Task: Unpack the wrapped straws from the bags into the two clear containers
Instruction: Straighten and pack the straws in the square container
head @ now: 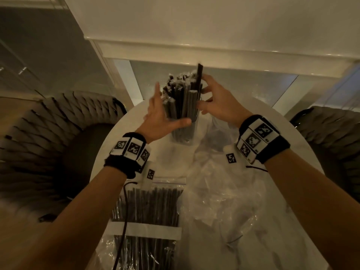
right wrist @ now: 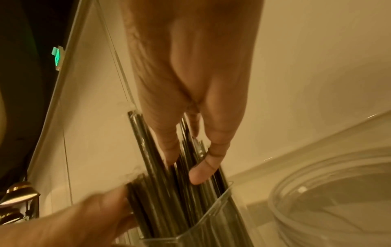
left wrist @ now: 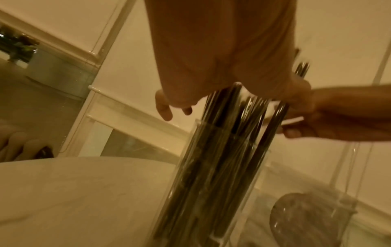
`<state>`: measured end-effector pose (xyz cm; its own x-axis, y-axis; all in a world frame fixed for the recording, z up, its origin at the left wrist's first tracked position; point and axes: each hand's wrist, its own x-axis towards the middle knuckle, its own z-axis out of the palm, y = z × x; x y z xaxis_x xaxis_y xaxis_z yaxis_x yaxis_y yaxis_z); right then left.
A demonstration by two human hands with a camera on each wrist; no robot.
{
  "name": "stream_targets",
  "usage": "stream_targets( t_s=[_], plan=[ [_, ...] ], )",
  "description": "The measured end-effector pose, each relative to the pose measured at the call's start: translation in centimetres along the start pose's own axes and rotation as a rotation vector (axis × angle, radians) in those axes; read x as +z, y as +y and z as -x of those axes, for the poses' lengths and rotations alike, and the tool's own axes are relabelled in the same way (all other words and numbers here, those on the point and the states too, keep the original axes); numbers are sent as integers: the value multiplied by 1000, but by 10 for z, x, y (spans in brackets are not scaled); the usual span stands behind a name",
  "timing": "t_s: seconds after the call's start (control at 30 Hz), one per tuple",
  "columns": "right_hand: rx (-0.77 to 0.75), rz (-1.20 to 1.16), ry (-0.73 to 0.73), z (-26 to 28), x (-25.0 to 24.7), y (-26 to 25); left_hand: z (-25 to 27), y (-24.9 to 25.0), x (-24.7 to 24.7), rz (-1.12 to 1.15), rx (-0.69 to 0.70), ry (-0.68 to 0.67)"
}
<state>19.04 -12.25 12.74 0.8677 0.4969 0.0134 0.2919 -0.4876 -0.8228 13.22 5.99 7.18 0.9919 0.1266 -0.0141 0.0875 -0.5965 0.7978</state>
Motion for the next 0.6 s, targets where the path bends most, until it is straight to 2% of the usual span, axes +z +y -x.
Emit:
stream_targets(
  t_s=[0.07,0.13,0.2,0.27,0.4,0.47,0.6],
  plan=[
    [-61,21,-34,-6,5,-8,-9,-1,11,79,25,-76],
    [-96,63,-16,-11,6,-12,-20,-2,16,225,53,-49],
    [-40,29,80,-11,5,-7,-24,-1,18,285,13,55],
    [25,-26,161,-7,9,4,-22,0,22,232,-20,196],
    [-5,-46,34,-1,28,17,-7,2,35,115,-50,324],
    [-33,-80,30,-4,29,16,-2,9,36,-60,-91,287],
    [30,-129,123,-12,10,18,8,10,11,-224,-85,59]
  ],
)
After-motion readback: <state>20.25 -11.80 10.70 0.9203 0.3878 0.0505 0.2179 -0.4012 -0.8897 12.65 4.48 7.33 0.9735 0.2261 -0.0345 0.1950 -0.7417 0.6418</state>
